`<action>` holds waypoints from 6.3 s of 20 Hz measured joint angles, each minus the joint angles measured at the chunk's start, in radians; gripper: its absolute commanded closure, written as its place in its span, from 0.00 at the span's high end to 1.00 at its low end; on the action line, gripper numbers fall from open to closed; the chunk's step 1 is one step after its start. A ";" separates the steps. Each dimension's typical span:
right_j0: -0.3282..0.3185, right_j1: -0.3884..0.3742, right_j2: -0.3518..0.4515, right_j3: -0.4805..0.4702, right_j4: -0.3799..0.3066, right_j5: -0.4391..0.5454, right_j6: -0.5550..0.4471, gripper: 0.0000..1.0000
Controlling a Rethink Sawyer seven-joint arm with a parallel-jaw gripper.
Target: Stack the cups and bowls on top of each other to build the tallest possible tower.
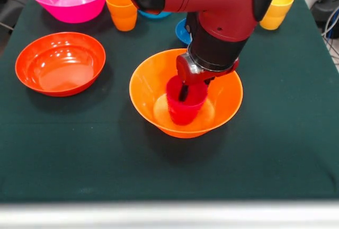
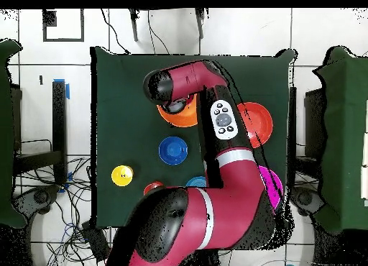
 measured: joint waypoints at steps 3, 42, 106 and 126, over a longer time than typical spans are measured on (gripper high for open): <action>0.000 0.000 -0.003 0.000 0.000 0.000 0.000 1.00; 0.000 -0.276 -0.057 0.174 0.212 0.113 0.000 1.00; 0.130 -0.116 -0.268 0.562 0.261 -0.405 0.165 1.00; 0.171 -0.192 -0.323 0.498 0.293 -0.284 0.166 0.00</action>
